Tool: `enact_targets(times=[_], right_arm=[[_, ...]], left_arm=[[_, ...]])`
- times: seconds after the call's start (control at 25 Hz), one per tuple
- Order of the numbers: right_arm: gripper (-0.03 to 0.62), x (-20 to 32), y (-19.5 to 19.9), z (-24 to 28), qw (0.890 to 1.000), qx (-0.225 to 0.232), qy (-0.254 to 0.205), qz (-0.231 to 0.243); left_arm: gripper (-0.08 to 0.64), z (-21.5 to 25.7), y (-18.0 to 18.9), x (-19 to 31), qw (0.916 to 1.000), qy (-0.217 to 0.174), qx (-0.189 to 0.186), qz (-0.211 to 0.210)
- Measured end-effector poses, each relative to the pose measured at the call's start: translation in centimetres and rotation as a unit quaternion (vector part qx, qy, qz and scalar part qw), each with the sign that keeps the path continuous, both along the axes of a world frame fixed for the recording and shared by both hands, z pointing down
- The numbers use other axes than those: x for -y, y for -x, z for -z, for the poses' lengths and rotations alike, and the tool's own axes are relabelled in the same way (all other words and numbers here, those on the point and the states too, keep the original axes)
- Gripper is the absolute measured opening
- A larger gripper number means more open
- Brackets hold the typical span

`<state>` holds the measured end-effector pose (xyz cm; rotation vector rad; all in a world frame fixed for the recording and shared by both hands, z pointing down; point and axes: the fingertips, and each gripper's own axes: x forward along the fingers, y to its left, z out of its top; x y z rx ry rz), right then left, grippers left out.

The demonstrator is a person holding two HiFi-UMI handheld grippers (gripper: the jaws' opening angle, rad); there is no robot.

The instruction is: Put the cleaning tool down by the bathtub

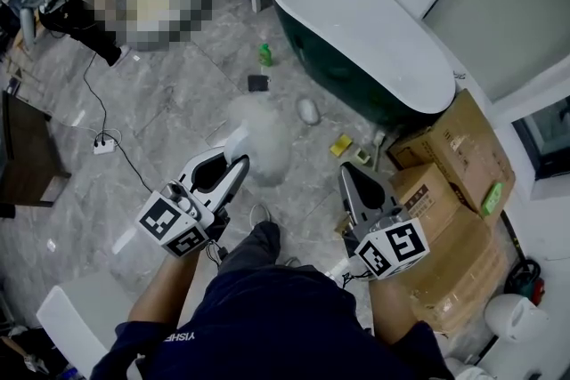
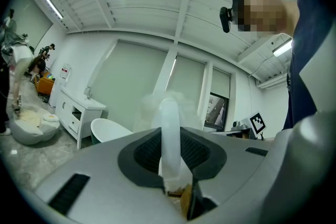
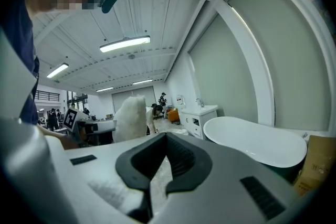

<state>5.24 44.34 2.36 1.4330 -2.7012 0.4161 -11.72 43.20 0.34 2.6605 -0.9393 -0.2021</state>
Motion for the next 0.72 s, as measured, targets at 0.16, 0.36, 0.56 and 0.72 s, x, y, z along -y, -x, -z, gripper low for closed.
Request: enact_targets(times=[0.16, 0.36, 0.56, 0.72], right_arm=[[0.005, 2.9, 1.8, 0.3, 1.000, -0.004, 0.002, -0.004], [0.005, 6.2, 3.7, 0.6, 1.000, -0.008, 0.001, -0.011], [0.005, 9.1, 5.7, 0.6, 1.000, -0.010, 0.001, -0.013], [0.005, 10.9, 6.6, 0.3, 1.000, -0.011, 0.004, -0.014]], left_arm=[[0.100, -0.1, 1.8, 3.0, 1.0000, 0.003, 0.003, -0.005], [0.100, -0.5, 3.9, 6.6, 0.9999, 0.002, 0.013, -0.008], [0.100, -0.5, 5.6, 9.7, 0.9997, -0.001, 0.018, -0.015], [0.100, -0.4, 6.4, 11.7, 0.9998, -0.004, 0.010, -0.016]])
